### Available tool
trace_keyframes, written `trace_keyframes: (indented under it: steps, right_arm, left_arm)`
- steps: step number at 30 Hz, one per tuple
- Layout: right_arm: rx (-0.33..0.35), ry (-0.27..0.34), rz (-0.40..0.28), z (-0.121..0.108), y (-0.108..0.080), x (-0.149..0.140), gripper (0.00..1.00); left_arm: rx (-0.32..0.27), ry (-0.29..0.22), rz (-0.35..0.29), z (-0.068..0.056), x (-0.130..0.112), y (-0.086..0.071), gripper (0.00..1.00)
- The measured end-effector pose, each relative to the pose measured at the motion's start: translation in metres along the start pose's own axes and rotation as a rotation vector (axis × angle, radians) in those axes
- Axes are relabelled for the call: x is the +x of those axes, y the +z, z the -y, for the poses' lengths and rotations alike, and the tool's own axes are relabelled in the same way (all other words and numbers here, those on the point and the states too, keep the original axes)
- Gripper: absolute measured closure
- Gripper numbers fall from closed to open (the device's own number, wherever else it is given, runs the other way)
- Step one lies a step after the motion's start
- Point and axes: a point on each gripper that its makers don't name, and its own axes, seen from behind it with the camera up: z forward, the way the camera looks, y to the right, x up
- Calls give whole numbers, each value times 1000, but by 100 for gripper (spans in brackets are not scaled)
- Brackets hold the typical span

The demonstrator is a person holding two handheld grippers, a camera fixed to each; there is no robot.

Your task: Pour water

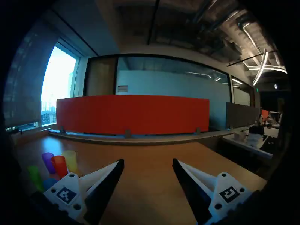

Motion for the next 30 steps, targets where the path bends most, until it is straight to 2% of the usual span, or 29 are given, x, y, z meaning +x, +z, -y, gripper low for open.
trace_keyframes:
  steps: [23,30]
  right_arm:
    - [-7,-12,15,-4,-3,-2,0]
    - [-6,-14,12,-3,-4,-1,0]
  left_arm:
    - [-24,-39,58,-17,-35,7,8]
    - [-29,-43,72,-17,-43,8,8]
